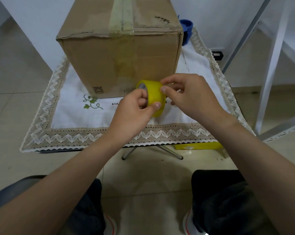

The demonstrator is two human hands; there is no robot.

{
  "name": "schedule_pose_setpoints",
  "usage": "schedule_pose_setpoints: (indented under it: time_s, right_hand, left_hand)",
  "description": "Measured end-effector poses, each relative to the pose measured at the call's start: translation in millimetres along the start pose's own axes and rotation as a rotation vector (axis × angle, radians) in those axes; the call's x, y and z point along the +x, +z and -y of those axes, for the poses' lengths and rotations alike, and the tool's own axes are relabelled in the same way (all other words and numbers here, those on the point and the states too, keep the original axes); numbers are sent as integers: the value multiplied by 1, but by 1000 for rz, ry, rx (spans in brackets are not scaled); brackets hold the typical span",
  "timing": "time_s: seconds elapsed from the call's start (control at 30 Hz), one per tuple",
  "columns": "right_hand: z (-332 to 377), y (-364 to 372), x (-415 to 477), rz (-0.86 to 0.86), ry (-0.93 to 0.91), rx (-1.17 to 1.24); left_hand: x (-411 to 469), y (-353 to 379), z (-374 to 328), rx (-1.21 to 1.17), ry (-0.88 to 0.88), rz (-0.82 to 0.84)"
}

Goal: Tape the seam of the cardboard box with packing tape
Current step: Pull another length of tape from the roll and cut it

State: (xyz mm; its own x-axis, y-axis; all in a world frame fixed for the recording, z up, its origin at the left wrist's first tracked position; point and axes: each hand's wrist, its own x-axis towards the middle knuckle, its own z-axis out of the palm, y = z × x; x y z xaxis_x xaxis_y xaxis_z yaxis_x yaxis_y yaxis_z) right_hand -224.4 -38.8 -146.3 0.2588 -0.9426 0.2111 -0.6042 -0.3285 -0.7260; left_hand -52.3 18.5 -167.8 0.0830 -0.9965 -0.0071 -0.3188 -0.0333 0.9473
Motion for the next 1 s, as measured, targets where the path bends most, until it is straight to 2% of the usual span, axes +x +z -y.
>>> schedule_pose_setpoints:
  time_s: [0.47,0.8,0.9,1.0]
  right_hand:
    - [-1,-7,2,18,18,-59]
    - [11,-4,-7,64,-23,-455]
    - [14,-7,-8,32,3,-439]
    - [13,-10,-6,-14,29,-322]
  left_hand:
    - [2,4,3,58,21,-1]
    - [2,7,0,221,102,-68]
    - [3,9,-2,238,103,-80]
    - [3,9,-3,237,101,-91]
